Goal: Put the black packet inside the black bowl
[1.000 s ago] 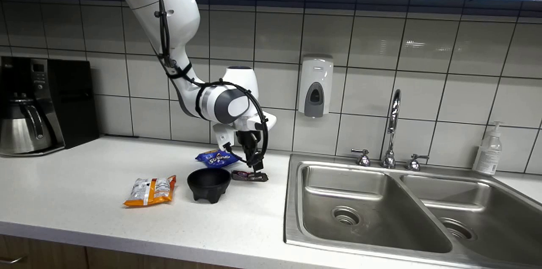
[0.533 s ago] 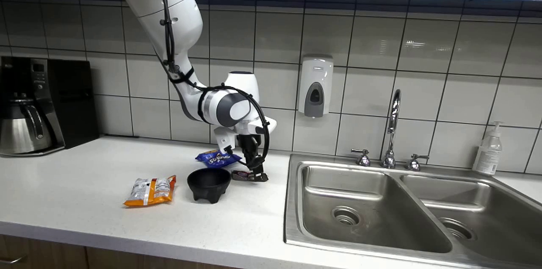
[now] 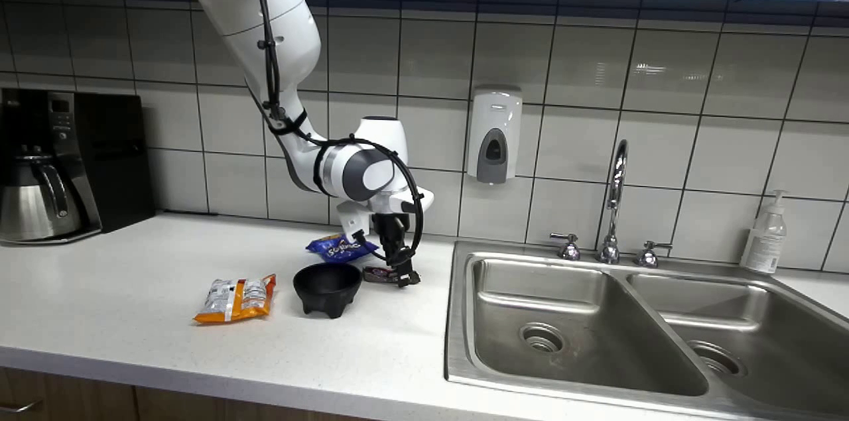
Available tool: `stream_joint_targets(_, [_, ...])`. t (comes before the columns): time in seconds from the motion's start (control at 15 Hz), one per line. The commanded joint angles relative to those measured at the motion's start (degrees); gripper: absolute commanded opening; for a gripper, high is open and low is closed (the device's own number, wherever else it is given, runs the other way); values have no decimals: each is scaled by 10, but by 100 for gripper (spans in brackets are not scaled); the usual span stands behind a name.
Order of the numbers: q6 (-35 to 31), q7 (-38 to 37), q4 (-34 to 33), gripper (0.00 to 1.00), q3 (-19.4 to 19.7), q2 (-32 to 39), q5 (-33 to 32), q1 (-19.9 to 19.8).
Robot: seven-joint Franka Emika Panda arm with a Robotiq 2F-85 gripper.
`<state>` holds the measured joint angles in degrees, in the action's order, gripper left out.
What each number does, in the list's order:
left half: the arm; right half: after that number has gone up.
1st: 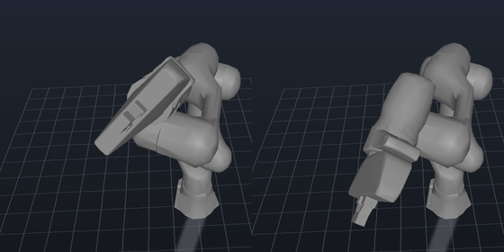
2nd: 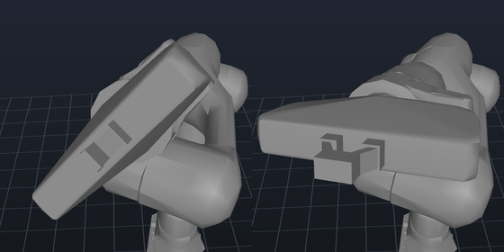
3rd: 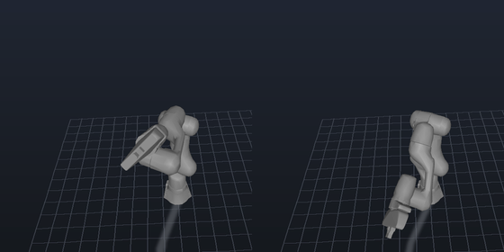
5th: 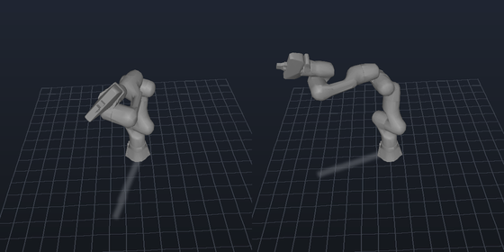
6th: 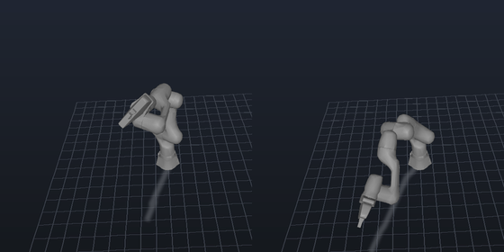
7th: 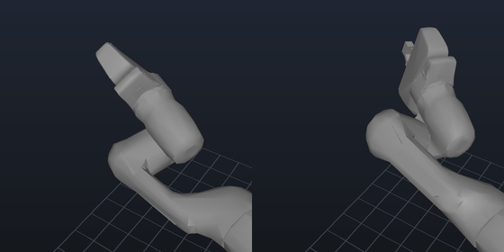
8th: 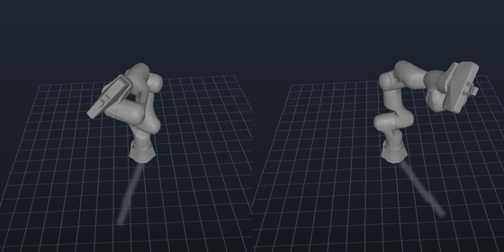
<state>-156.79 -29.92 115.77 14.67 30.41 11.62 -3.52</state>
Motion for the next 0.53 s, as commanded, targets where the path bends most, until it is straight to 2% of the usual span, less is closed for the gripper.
stream_joint_targets(0.0, [26,-15,-24,64,2,8,1,2])
stream_joint_targets(0.07, [27,-15,-26,54,2,9,1,2])
stream_joint_targets(0.47, [28,-15,-34,9,0,8,3,1])
